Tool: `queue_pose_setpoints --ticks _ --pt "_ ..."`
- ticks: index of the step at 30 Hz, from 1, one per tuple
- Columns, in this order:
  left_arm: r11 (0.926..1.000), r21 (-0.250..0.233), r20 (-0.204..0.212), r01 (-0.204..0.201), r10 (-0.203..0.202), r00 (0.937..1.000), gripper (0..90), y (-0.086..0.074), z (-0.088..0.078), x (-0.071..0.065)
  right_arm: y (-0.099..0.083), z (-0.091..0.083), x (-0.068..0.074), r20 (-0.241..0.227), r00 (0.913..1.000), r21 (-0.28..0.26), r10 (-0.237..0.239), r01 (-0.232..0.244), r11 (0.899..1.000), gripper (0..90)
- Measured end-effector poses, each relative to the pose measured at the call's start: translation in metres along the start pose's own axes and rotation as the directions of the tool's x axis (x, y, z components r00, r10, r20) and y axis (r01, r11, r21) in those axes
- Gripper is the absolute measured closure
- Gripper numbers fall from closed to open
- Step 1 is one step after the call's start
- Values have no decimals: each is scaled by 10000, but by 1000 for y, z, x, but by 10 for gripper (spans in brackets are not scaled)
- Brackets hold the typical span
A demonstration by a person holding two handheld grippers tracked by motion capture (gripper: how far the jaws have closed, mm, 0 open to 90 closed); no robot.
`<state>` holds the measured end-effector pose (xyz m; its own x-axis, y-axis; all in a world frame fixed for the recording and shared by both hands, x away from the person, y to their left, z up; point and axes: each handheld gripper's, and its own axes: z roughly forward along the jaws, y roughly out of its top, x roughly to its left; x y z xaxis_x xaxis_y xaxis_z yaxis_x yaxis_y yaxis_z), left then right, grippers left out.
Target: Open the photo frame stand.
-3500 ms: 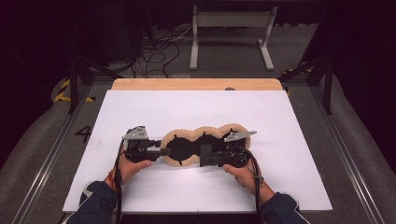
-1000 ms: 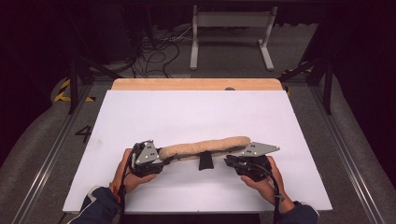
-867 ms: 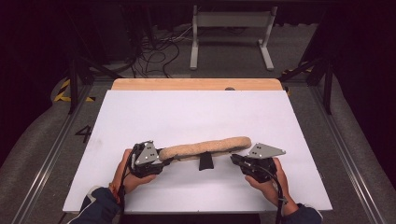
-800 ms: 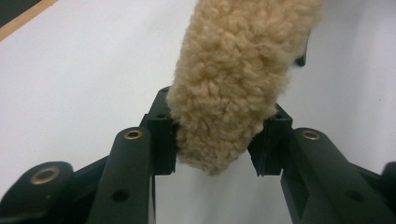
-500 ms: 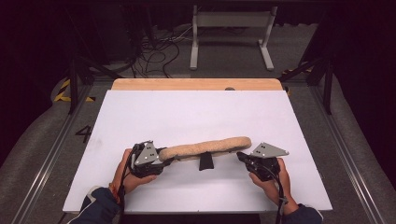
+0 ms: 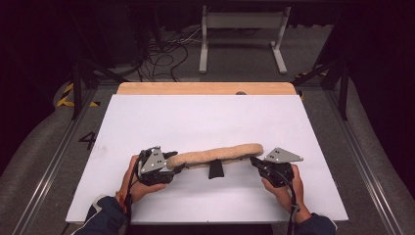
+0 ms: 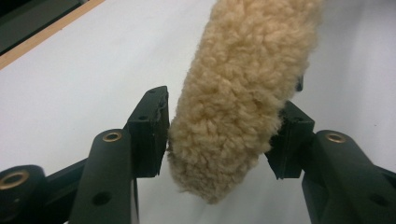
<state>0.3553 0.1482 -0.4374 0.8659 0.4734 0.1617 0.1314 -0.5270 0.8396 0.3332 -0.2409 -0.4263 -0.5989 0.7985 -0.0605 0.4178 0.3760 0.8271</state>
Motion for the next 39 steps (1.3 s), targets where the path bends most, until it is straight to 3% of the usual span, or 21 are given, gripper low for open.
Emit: queue_pose_setpoints --ticks 4,24,31,36,39 --pt "9998 47 2 -176 176 9998 536 1 0 -1 0 1 -2 104 9999 -25 54 -54 10000 900" --pt "9997 54 361 -221 219 9991 582 0 -4 -2 1 7 -8 306 9994 -99 167 -164 9998 897" --pt "9991 122 486 -407 401 9980 599 1 -7 -4 2 8 -12 369 9989 -152 302 -296 9994 896" --pt "9977 29 292 -681 680 9973 611 2 -10 -12 4 12 -14 329 9987 -195 389 -383 9991 893" --pt "9979 75 317 -648 645 9974 617 2 -11 -13 5 14 -14 277 9989 -235 376 -370 9990 893"
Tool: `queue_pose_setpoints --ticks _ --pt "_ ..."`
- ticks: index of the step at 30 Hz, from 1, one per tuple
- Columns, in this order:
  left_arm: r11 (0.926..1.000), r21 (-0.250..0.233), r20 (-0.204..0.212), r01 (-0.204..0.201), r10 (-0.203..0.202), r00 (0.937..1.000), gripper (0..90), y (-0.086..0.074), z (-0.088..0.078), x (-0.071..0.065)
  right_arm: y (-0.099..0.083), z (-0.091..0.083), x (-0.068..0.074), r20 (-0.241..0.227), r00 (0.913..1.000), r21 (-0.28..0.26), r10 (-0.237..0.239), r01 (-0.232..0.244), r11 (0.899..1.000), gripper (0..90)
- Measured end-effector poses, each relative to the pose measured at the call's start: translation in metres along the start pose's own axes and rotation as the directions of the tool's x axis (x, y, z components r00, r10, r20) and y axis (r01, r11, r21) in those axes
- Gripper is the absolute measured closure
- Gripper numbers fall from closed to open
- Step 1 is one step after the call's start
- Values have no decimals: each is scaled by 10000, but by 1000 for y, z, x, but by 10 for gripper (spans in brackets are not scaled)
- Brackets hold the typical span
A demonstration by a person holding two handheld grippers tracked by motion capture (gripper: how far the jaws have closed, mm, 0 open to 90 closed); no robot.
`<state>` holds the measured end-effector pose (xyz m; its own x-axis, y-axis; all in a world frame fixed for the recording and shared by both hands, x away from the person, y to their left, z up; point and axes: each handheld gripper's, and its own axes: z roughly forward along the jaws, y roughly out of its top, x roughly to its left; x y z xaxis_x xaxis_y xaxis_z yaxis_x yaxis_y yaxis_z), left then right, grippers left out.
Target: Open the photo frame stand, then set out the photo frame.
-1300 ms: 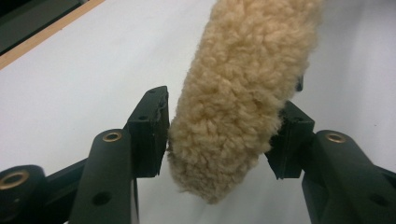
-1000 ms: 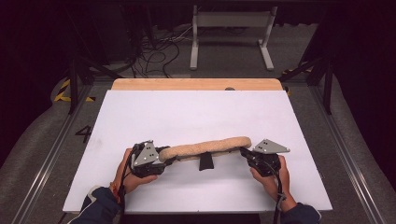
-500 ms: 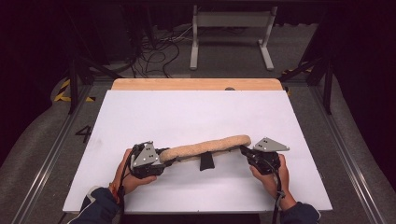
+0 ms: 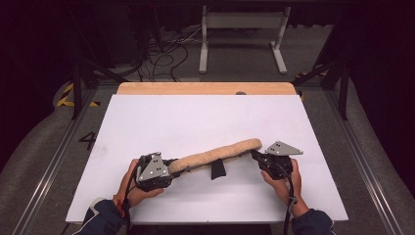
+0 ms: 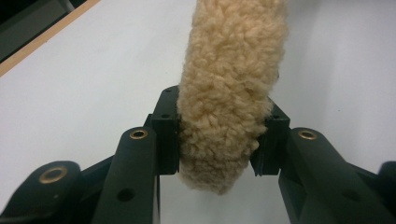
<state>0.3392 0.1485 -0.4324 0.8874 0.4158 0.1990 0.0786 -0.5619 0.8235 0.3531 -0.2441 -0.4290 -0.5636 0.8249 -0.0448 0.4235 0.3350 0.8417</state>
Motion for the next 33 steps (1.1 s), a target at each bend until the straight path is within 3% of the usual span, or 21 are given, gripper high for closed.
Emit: queue_pose_setpoints --ticks 3,16,22,33 --pt "9998 -84 125 164 -163 9998 618 -1 0 2 0 1 0 17 10000 -21 21 -21 10000 893" --pt "9997 -151 203 216 -213 9996 620 -2 0 0 2 4 -1 48 10000 -92 67 -67 9999 894" --pt "9995 -163 428 285 -278 9987 617 -2 0 1 3 6 -2 -9 10000 -12 4 -4 10000 896" --pt "9997 -126 587 194 -186 9981 620 -1 1 0 6 8 -3 163 9998 -72 -62 63 10000 894"
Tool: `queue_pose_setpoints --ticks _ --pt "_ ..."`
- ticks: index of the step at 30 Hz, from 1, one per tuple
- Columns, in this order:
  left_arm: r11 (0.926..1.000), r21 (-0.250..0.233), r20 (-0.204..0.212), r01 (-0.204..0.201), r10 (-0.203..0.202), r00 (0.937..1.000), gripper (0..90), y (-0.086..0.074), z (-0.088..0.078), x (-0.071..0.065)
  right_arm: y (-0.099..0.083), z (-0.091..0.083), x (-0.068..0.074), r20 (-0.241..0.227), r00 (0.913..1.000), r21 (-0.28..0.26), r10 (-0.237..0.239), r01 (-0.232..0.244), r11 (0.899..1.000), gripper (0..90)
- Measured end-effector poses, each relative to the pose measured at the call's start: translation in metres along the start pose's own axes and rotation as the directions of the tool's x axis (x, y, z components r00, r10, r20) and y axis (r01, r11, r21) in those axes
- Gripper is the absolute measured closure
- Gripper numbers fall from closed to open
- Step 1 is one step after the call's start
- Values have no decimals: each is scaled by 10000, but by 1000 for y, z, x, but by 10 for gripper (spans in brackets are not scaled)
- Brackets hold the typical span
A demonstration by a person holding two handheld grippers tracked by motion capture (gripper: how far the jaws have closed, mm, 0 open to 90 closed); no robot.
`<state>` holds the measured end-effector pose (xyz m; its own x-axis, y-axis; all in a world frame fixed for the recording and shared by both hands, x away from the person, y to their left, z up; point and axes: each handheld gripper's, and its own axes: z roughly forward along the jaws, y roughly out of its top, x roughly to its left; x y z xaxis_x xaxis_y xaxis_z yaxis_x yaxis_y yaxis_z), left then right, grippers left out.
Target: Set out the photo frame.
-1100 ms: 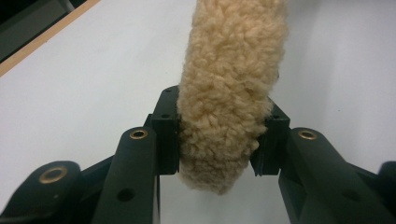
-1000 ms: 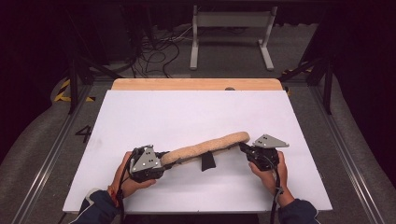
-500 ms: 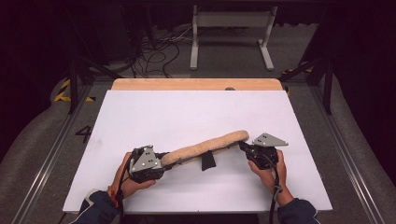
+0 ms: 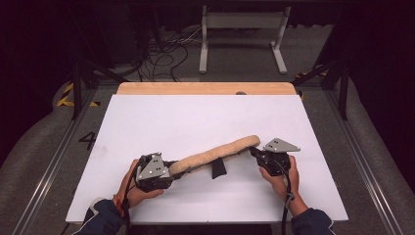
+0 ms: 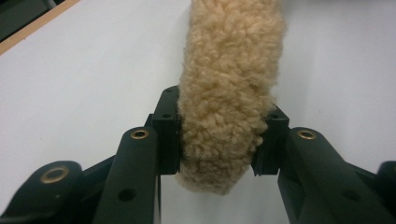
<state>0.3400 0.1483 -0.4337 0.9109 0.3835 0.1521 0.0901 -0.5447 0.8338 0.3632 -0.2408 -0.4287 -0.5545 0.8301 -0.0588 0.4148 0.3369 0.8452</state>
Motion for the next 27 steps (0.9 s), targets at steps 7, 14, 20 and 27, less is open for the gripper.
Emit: queue_pose_setpoints --ticks 7,14,20,27 --pt "9999 70 5 -119 119 9999 625 1 0 -4 4 6 -3 91 9999 -102 140 -139 9999 893" --pt "9998 120 -35 -181 181 9998 629 1 -1 -8 9 8 -4 40 9998 -291 213 -212 9994 891" --pt "9994 177 106 -309 307 9995 634 3 -1 -10 12 13 -3 -3 9998 -398 186 -186 9990 890" --pt "9986 198 338 -486 479 9983 638 4 -1 -12 14 19 5 -182 9998 -362 93 -100 9993 879"
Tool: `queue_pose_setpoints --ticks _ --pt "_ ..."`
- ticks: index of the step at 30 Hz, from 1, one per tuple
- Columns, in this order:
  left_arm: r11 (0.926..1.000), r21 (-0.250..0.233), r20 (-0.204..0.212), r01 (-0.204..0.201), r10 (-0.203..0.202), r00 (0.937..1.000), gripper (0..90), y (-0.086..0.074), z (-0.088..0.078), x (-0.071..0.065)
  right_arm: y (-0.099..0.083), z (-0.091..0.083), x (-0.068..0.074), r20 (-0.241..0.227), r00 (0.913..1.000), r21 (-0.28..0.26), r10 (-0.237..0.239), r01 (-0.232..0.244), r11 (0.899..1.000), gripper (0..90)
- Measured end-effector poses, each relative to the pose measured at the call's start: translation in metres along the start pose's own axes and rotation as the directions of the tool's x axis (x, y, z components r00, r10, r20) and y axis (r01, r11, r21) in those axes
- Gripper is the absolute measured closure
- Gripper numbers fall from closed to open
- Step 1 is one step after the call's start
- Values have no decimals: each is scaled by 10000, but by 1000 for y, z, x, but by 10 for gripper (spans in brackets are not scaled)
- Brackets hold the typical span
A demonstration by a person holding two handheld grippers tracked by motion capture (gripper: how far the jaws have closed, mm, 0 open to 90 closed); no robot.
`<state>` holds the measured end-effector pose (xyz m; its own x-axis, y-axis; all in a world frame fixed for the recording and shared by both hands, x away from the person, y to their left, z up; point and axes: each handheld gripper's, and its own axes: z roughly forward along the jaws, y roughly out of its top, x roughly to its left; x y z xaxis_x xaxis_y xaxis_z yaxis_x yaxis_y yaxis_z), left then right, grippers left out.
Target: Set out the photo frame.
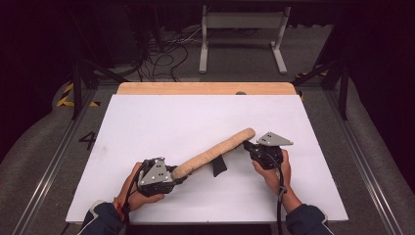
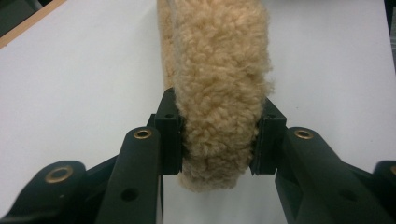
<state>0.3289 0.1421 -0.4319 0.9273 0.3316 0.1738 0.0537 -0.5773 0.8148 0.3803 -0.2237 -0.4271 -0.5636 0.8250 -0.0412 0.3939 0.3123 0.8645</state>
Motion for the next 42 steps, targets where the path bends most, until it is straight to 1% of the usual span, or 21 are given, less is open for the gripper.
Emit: queue_pose_setpoints --ticks 4,7,8,10,11,12,13,15,16,17,22,25,29,31,32,33,35,37,39,42 --pt "9999 72 1 -124 124 9999 639 1 0 -2 0 0 2 -15 10000 -53 37 -37 10000 876" --pt "9998 86 -6 -158 158 9999 641 2 0 -3 1 1 2 12 10000 -93 -22 22 10000 875" --pt "9996 115 -9 -256 256 9997 642 3 1 -4 2 3 2 -39 10000 -53 14 -14 10000 872" --pt "9982 221 -158 -558 562 9983 642 5 2 -7 2 5 3 -77 9999 0 -69 69 10000 868" --pt "9972 306 -297 -684 693 9972 642 5 2 -10 2 7 3 -135 9999 86 -89 90 9999 865" --pt "9952 390 -466 -902 919 9947 641 6 3 -12 1 9 4 -154 9998 135 -108 110 9998 860" --pt "9934 475 -535 -1043 1068 9928 641 7 3 -13 2 9 5 -158 9998 150 -152 155 9998 856" --pt "9927 480 -573 -1109 1135 9919 640 8 3 -15 2 10 6 -202 9997 138 -148 151 9998 846" --pt "9926 472 -558 -1120 1145 9919 640 8 3 -15 1 10 6 -224 9997 135 -139 142 9998 839" --pt "9934 504 -562 -1030 1058 9928 640 8 3 -16 1 9 6 -227 9996 125 -137 140 9998 828" --pt "9941 358 -444 -1022 1037 9936 640 9 4 -17 0 7 10 -362 9993 75 -99 102 9999 764" --pt "9939 363 -400 -1043 1057 9936 640 10 4 -18 -2 6 13 -521 9985 183 -149 159 9997 711" --pt "9926 387 -468 -1152 1169 9920 638 11 6 -19 -6 1 25 -873 9959 356 -257 289 9989 614" --pt "9920 395 -471 -1198 1216 9915 637 11 6 -19 -8 0 30 -1045 9943 409 -217 261 9988 591" --pt "9925 438 -487 -1140 1161 9920 636 11 6 -20 -9 0 33 -1149 9932 439 -181 233 9988 571" --pt "9922 384 -429 -1188 1204 9918 635 11 7 -19 -11 1 36 -1199 9927 492 -143 204 9986 537" --pt "9918 350 -381 -1229 1242 9915 633 12 8 -19 -13 4 42 -1426 9898 596 -22 108 9982 514" --pt "9919 336 -354 -1223 1235 9917 631 12 9 -20 -15 7 46 -1464 9892 636 -12 107 9979 465" --pt "9935 260 -280 -1111 1118 9933 629 12 10 -20 -17 10 49 -1597 9871 657 116 -11 9978 438" --pt "9928 254 -288 -1170 1177 9926 627 13 11 -22 -18 13 54 -1739 9846 684 195 -76 9976 388"
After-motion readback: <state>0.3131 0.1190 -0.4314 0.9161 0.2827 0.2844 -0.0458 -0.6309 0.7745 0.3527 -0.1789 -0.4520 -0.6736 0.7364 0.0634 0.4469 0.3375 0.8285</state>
